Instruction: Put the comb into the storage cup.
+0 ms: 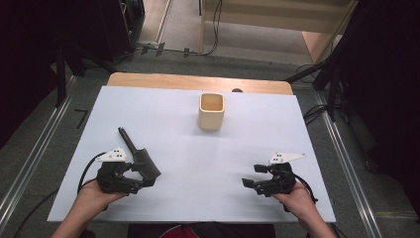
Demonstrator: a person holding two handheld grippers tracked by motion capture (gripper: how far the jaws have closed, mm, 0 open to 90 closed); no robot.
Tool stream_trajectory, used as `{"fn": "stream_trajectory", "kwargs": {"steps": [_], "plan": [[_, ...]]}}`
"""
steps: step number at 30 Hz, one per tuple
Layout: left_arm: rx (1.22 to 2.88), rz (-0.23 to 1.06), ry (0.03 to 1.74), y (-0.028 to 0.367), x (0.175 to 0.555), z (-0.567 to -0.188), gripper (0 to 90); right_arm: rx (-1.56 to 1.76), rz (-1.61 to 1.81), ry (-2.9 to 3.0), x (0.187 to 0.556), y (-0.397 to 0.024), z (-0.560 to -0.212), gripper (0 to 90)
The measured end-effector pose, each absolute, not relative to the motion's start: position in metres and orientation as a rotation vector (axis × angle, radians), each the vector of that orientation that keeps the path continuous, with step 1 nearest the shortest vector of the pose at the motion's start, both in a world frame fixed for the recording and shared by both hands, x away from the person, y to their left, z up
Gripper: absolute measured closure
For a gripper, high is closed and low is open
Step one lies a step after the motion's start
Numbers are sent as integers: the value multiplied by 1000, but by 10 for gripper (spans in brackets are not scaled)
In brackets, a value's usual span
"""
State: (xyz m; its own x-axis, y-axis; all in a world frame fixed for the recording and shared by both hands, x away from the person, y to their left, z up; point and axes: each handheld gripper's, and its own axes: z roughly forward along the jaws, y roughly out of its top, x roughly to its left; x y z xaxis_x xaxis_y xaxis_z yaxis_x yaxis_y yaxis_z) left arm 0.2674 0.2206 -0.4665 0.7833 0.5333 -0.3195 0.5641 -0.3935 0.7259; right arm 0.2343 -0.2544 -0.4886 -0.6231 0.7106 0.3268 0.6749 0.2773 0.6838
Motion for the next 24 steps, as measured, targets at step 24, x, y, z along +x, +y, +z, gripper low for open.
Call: {"fn": "stream_trajectory", "kwargs": {"steps": [24], "plan": [[2057, -16, 840, 217, 269, -461, 286, 1379, 1267, 2471, 236, -254, -490, 193]]}}
